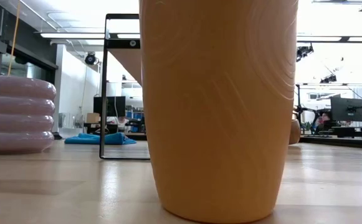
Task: Stack small to large cups/mugs on shelf
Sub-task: Put the yellow cup on the shelf
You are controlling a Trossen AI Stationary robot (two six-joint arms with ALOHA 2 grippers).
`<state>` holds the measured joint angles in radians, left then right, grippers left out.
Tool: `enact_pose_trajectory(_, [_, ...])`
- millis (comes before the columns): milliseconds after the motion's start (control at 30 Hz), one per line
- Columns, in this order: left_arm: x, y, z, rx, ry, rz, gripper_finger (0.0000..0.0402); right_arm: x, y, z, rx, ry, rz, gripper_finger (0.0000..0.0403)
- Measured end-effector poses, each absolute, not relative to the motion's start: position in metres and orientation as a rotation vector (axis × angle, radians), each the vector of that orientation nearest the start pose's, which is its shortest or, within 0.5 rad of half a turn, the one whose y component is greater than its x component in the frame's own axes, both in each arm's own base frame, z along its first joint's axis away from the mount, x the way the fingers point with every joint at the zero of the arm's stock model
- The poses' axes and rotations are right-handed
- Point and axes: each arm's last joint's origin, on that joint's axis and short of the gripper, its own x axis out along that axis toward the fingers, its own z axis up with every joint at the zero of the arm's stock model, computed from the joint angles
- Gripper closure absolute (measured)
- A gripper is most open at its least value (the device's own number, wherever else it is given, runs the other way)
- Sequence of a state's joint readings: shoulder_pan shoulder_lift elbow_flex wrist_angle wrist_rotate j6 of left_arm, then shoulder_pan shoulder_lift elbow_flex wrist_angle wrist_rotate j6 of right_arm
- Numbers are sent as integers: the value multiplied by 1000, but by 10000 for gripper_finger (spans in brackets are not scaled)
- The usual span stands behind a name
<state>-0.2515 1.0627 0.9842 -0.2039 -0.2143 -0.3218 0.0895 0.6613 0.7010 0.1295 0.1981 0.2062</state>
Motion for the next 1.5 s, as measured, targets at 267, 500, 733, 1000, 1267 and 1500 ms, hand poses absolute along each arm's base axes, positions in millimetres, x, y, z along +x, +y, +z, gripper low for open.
enact_pose_trajectory(267, [284, -124, 358, -329, 658, 36, 240, 149, 8, 347, 226, -133, -95, 263])
enact_pose_trajectory(500, [320, -181, 349, -600, 818, 153, 240, 149, 8, 346, 224, -124, -95, 263])
enact_pose_trajectory(733, [349, -202, 316, -859, 853, 337, 241, 149, 8, 344, 221, -101, -97, 263])
enact_pose_trajectory(1000, [374, -198, 270, -996, 948, 507, 241, 149, 8, 343, 220, -93, -94, 263])
enact_pose_trajectory(1267, [390, -196, 234, -1015, 1006, 595, 241, 149, 8, 344, 220, -95, -92, 263])
enact_pose_trajectory(1500, [394, -196, 225, -994, 959, 645, 241, 149, 8, 344, 220, -97, -94, 263])
